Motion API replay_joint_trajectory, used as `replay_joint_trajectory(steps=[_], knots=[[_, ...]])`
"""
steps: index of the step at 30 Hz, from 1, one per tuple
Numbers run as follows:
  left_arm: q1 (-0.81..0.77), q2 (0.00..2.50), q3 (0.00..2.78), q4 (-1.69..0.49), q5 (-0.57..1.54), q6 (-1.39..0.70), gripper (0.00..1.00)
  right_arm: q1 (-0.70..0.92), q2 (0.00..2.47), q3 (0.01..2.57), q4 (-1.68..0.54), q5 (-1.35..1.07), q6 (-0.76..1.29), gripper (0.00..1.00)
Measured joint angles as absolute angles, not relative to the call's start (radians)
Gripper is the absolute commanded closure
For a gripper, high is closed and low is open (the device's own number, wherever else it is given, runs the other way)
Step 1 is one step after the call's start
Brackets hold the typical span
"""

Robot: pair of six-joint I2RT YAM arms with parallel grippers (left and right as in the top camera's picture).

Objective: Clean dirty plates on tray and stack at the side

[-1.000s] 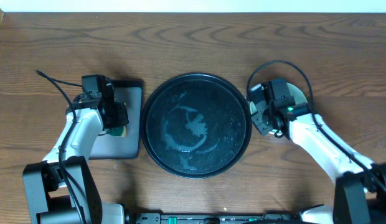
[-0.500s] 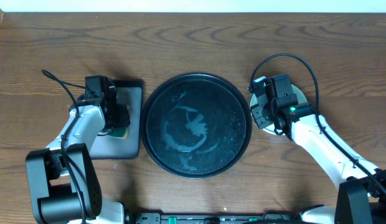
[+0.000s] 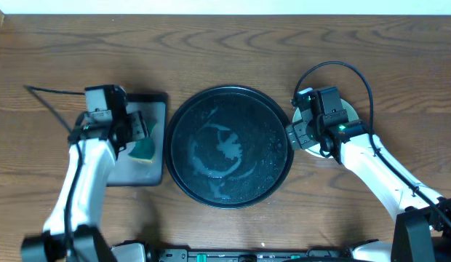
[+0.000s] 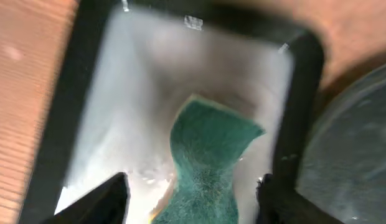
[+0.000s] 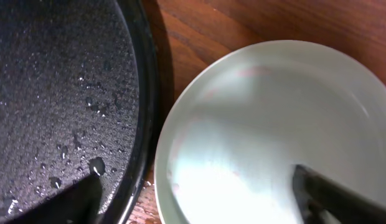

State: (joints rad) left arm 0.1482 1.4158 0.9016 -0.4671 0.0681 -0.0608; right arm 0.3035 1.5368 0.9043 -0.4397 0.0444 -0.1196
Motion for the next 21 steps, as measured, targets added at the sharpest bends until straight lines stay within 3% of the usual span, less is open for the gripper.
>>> replay_joint_trajectory(steps=[21], knots=[[0.148,1.322,0.902,-0.467,0.068,-0.059,0.21,0.303,1.537,0.904,-0.439,0.046,-0.112,0.01]])
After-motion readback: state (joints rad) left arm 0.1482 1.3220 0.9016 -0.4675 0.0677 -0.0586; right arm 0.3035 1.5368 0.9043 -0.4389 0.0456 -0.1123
